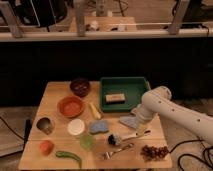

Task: Wipe red bowl with towel

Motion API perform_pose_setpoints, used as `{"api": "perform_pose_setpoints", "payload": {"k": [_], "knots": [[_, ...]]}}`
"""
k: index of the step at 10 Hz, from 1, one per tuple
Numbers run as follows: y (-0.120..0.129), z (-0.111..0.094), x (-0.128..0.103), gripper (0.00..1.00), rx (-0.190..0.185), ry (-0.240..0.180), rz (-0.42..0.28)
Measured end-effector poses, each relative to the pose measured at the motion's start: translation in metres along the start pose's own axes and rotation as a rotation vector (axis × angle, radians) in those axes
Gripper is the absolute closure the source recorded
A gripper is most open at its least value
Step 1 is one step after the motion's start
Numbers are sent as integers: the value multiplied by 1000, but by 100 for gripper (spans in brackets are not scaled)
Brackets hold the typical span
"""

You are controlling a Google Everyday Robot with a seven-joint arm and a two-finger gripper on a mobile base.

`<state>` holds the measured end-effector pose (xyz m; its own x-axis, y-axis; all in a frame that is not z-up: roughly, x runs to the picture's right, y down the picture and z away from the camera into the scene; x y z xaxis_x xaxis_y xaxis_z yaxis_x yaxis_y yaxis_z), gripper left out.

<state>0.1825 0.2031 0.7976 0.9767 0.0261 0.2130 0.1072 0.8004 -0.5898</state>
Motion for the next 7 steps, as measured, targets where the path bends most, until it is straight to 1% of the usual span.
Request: {"api": "perform_pose_setpoints", "payload": {"k": [4,7], "knots": [[-4,14,-2,20,-14,-27,-39],[-10,25,-5,20,-54,-43,-80]]}}
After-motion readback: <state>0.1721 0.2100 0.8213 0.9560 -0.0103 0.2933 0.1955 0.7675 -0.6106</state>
